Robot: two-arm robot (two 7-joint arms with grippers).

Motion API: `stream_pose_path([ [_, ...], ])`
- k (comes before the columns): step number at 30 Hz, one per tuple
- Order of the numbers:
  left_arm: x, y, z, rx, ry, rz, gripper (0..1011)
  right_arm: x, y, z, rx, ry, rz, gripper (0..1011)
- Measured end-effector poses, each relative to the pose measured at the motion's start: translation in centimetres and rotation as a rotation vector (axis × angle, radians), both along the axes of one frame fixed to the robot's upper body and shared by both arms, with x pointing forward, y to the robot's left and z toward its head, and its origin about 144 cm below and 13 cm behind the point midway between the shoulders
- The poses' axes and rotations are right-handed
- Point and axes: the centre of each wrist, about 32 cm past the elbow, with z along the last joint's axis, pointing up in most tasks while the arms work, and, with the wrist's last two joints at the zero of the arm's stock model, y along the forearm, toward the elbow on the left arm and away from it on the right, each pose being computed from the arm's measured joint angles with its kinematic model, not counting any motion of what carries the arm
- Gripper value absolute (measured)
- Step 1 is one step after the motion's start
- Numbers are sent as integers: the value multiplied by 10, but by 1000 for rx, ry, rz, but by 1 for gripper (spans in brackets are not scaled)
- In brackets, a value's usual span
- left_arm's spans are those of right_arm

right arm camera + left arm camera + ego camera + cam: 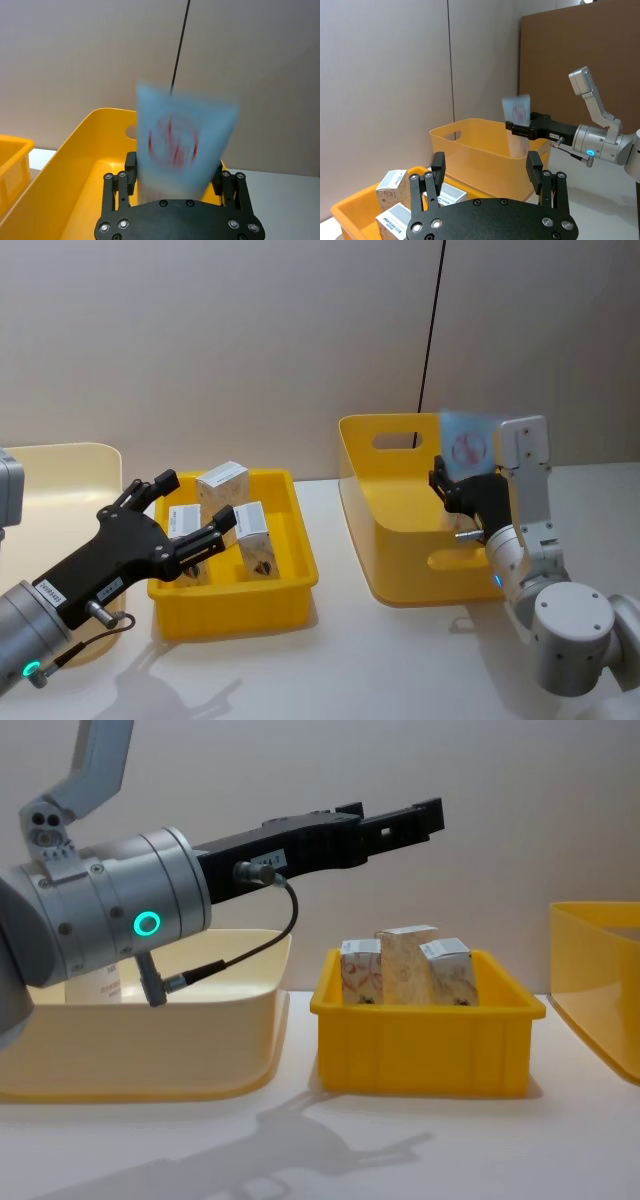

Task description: Bimanual collaborative sorting of washing and personal care products

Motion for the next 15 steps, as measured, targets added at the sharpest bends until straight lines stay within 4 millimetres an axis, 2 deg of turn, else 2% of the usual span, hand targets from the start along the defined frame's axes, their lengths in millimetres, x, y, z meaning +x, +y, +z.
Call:
stream_pose_path([
  [2,0,0,0,0,0,0,1003,0,0,0,0,3,-1,896],
  [3,0,0,0,0,0,0,1003,0,0,0,1,3,-2,896],
  [7,0,0,0,0,0,0,1003,1,1,-1,2,8,-2,1001],
  [15,0,0,0,0,0,0,1003,1,1,-1,3,13,-4,1001],
])
